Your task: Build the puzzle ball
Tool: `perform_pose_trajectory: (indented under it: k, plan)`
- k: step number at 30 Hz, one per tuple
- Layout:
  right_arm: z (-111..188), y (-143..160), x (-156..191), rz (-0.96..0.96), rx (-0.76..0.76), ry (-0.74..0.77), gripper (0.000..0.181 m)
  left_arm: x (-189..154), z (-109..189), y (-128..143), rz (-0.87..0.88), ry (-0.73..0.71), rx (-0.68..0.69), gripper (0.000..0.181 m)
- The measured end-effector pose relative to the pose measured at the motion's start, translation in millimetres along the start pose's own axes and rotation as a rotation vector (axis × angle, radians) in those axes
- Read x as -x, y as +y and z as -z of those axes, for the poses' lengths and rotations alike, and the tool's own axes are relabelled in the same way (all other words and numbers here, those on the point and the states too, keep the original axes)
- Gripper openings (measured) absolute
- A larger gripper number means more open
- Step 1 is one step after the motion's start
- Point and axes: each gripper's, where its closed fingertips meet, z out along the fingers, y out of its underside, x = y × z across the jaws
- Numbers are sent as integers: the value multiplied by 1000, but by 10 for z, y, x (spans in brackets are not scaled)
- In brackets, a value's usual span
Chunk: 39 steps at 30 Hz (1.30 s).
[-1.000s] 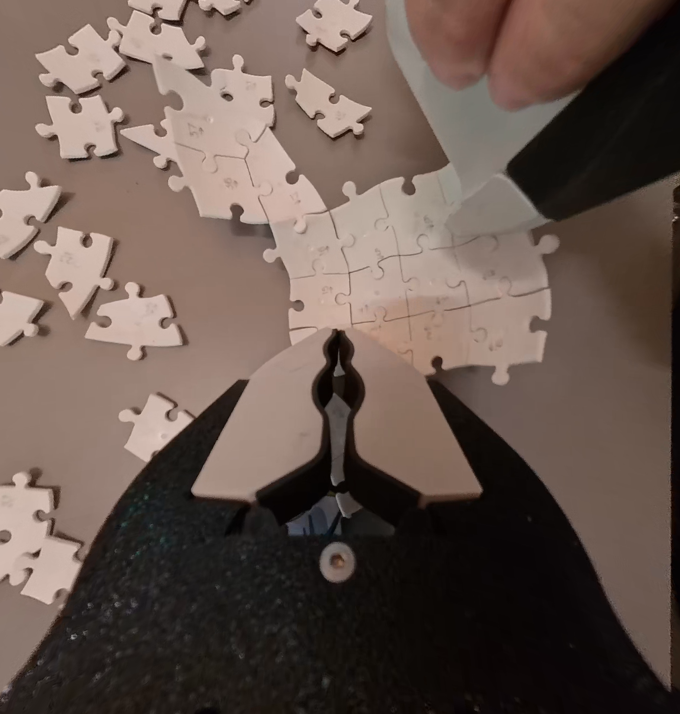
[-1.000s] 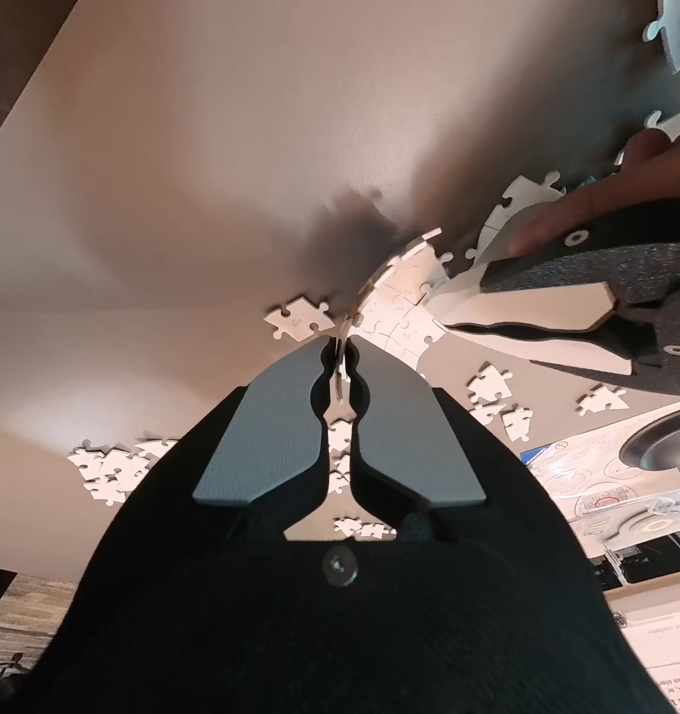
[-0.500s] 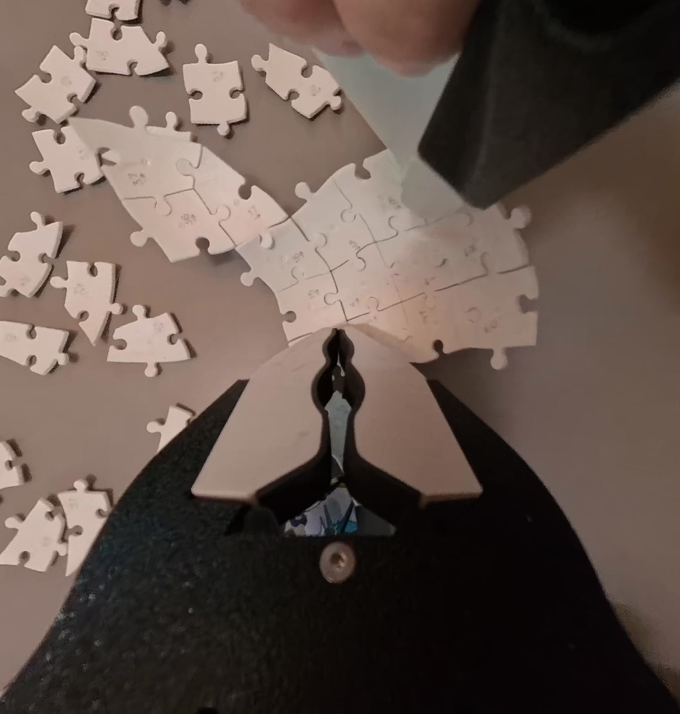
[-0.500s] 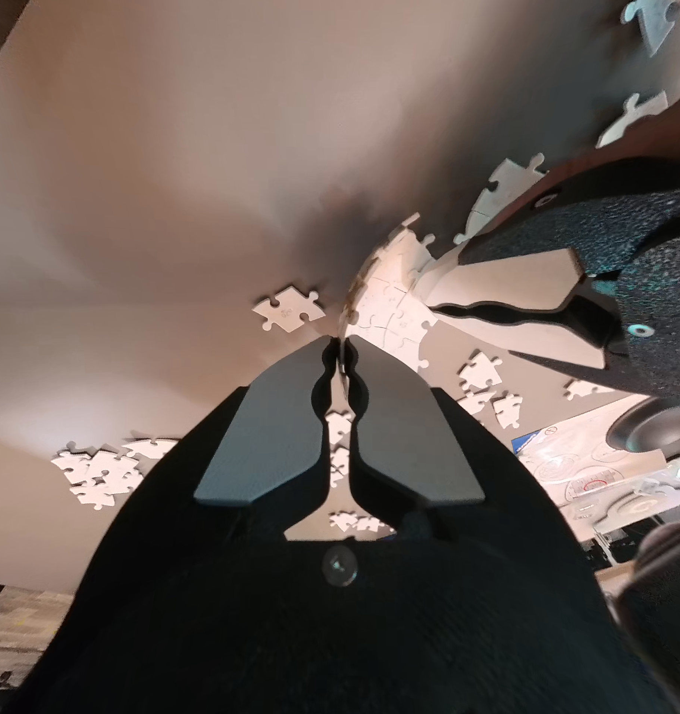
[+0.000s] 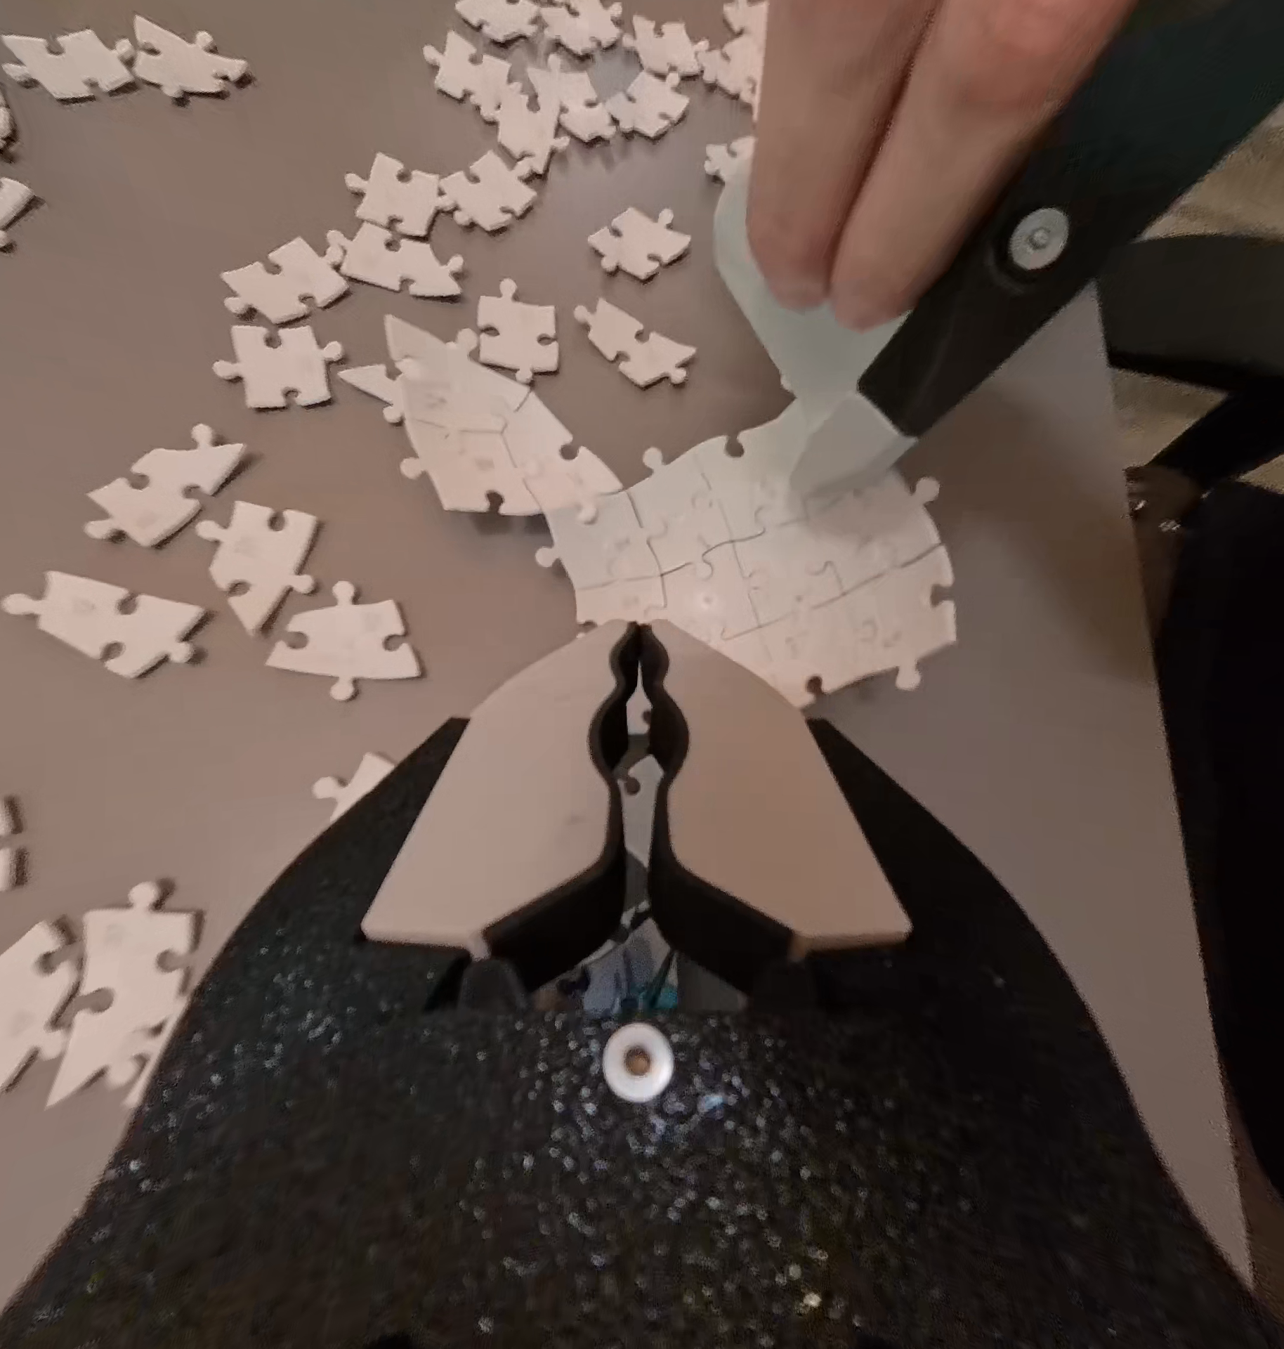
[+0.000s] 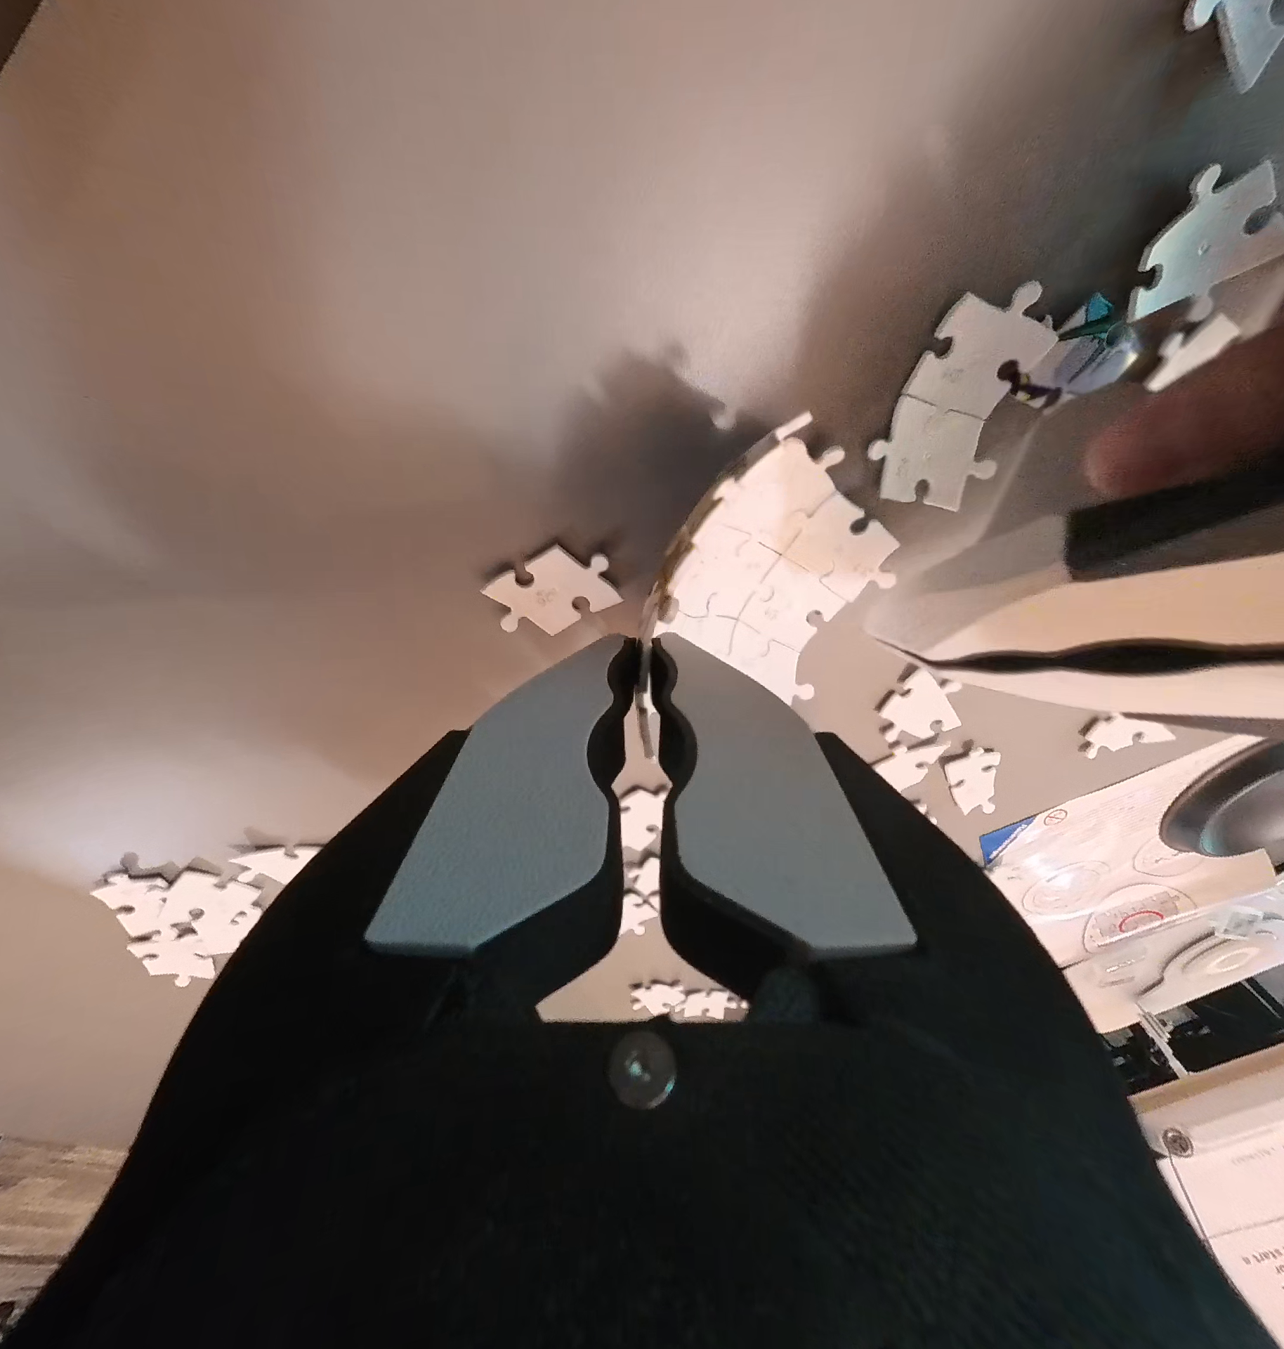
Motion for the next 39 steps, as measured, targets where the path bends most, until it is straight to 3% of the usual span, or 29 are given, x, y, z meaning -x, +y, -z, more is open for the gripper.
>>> perform_pose_trajectory:
  k: [9,16,22,27,39]
  plan:
    - [-3,5,-36,-3,-6,28,3,-104,-194,255,-22,10,172,0]
    - [4,-7,-57,-4,-18,47,3,-107,-225,259,25,22,218,0]
    - [-2,-6,-53,-12,-15,49,3,-102,-216,254,-1,40,197,0]
    - [-40,5,-17,-16,-17,45,4,5,-20,48,117,63,14,0]
    - [-58,3,-28,-30,-26,60,4,-70,-166,293,-64,15,272,0]
